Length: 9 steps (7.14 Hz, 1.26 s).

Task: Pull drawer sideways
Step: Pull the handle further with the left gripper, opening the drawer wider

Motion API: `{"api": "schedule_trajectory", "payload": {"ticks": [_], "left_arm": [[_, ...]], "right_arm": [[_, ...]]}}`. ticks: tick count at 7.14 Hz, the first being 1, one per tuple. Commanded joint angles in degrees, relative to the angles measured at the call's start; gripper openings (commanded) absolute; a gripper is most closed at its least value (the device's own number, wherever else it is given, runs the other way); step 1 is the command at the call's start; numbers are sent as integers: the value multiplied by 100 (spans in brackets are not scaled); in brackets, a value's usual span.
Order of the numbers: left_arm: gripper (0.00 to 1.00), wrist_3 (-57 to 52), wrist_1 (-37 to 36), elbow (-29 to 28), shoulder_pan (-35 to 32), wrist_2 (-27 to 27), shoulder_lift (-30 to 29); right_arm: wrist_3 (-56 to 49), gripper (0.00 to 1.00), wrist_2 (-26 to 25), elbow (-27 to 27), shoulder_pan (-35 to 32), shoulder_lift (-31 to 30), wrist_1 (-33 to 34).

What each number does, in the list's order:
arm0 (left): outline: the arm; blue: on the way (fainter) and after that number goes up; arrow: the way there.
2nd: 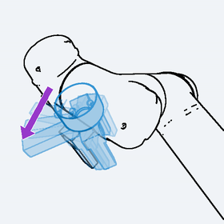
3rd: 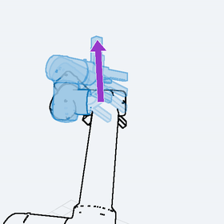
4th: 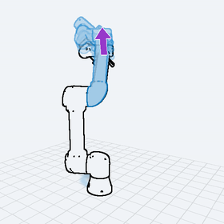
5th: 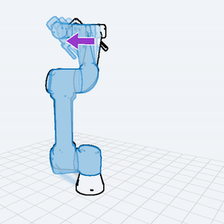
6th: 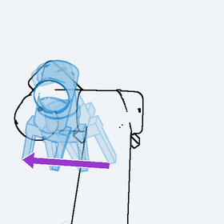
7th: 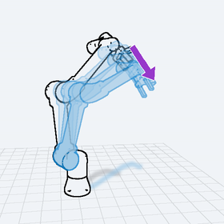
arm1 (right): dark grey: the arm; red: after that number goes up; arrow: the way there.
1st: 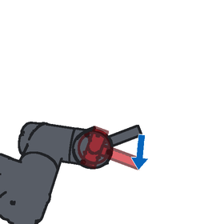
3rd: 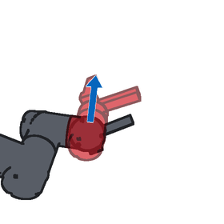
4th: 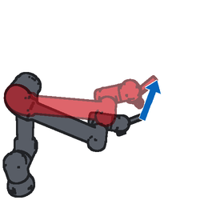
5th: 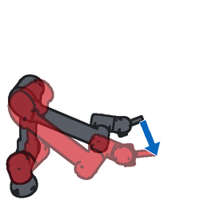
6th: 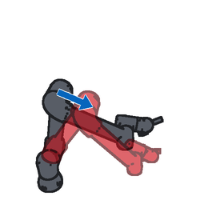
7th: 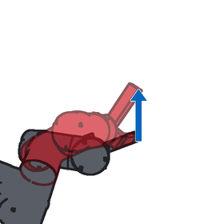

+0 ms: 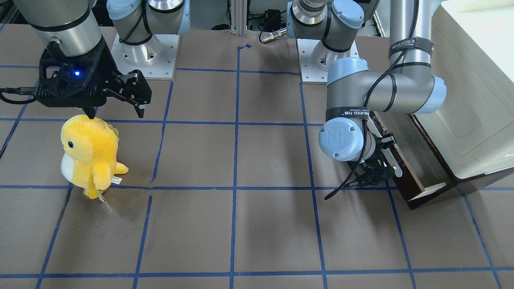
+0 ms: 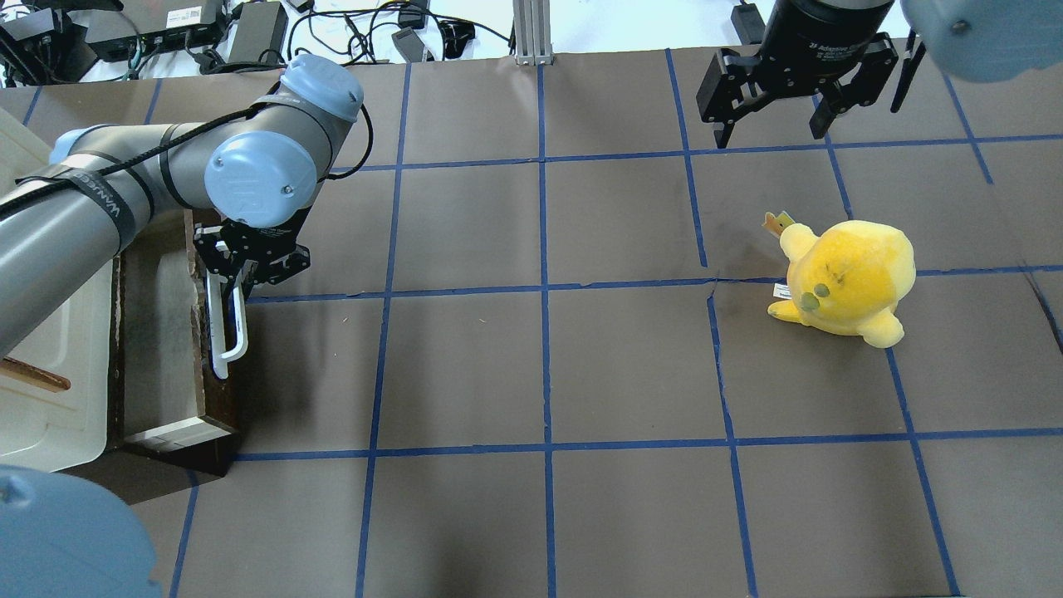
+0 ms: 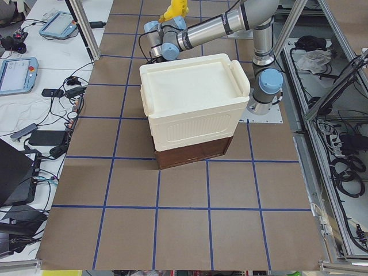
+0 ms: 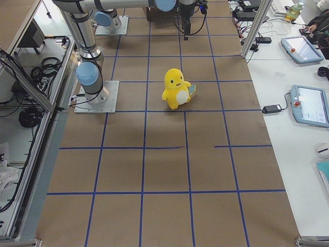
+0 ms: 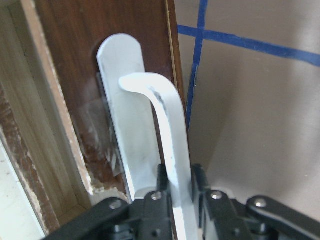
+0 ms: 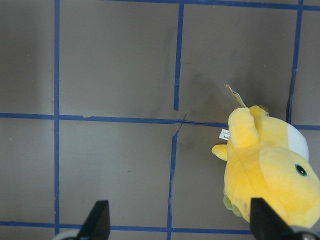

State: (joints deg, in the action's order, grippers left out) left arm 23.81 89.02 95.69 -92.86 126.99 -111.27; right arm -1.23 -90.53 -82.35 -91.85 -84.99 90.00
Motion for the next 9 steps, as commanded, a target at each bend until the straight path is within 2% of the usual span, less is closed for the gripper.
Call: {"api": "schedule_trajectory", "payload": {"ticks": [1,9], "left_arm": [[0,201,28,-50,-92,-8,0],[0,571,186,-217,-355,27,-114]], "right_arm": [[0,100,-8,0,0,0,0],[0,100,0,0,0,0,0]]}}
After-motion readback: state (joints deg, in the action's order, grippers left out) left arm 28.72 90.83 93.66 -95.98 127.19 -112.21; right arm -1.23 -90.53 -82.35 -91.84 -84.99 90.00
